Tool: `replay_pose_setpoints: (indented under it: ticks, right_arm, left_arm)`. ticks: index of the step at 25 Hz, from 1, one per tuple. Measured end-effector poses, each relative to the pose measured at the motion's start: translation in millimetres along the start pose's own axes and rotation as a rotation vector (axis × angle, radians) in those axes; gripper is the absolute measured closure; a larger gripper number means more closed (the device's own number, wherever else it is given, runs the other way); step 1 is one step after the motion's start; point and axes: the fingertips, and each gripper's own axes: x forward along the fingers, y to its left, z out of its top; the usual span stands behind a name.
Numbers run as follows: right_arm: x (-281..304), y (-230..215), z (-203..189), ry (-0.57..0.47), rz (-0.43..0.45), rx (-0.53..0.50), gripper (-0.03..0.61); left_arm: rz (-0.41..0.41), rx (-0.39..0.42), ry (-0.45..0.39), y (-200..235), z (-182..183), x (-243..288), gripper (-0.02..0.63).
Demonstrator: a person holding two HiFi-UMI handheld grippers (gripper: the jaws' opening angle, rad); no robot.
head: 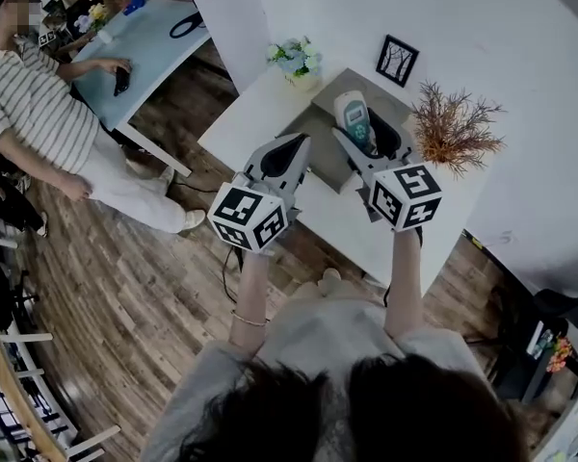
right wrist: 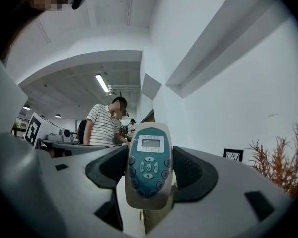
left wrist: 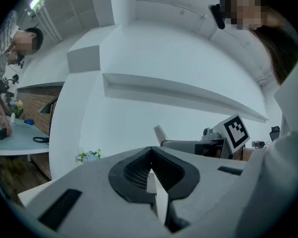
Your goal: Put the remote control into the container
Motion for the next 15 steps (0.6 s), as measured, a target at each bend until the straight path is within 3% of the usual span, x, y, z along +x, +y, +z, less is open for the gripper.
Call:
replay_pose_setpoints:
  ticks: [15]
  right_arm:
    - [42.2,-18.2,-52.7,0.145,-0.057,0.049,0.295]
  left_arm:
    - [-0.085,-0.065,0.126,37.2,-37.9,33.1,0.610]
